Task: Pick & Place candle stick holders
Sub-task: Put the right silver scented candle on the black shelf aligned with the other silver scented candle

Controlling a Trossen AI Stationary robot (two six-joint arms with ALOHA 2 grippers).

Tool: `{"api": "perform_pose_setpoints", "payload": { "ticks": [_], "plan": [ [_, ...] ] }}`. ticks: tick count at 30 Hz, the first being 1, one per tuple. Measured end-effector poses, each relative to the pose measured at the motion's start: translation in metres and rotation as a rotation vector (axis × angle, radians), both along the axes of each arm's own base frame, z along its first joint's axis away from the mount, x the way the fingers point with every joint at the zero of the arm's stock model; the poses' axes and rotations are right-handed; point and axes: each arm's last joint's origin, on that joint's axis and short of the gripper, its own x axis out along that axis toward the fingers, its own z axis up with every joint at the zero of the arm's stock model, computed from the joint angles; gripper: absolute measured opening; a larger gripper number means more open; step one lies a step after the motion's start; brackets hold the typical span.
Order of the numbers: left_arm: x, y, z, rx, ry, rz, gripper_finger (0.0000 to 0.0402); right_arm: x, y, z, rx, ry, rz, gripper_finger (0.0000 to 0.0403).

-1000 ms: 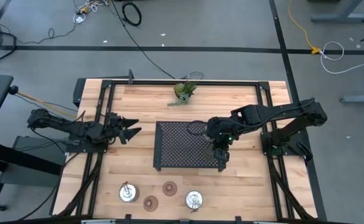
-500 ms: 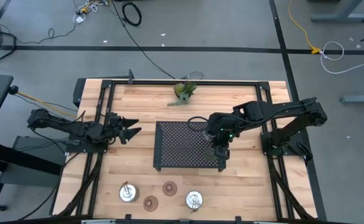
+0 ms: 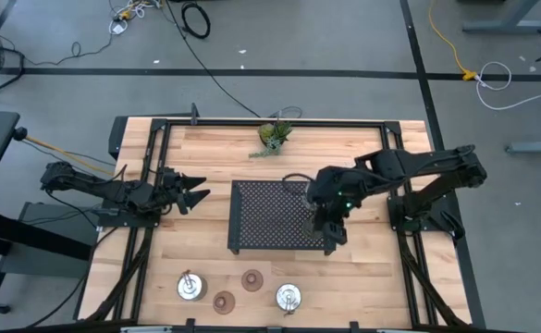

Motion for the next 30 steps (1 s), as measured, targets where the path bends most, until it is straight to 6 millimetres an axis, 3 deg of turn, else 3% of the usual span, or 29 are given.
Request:
{"api": "perform_pose_setpoints", "payload": {
  "ticks": [7,11,15,21,25,30],
  "plan": [
    [0.000,0.000,0.000,0.000,0.000,0.000,0.0399,-0.004,0.054,0.011,0.053,-0.175,0.139,0.0109],
    [0.000,0.000,0.000,-0.001,0.000,0.000,0.0399,-0.010,0.097,-0.001,0.068,-0.298,0.226,0.0109],
    [0.000,0.000,0.000,-0.001,0.000,0.000,0.0399,-0.024,0.136,-0.032,0.105,-0.344,0.339,0.0109],
    [0.000,0.000,0.000,-0.009,-0.003,0.000,0.0399,-0.054,0.169,-0.089,-0.201,-0.469,0.186,0.0099],
    [0.000,0.000,0.000,-0.016,-0.006,0.000,0.0399,-0.077,0.181,-0.130,-0.303,-0.612,0.046,0.0080],
    [0.000,0.000,0.000,-0.015,-0.004,0.001,0.0399,-0.107,0.180,-0.171,-0.247,-0.835,-0.090,0.0060]
  ]
}}
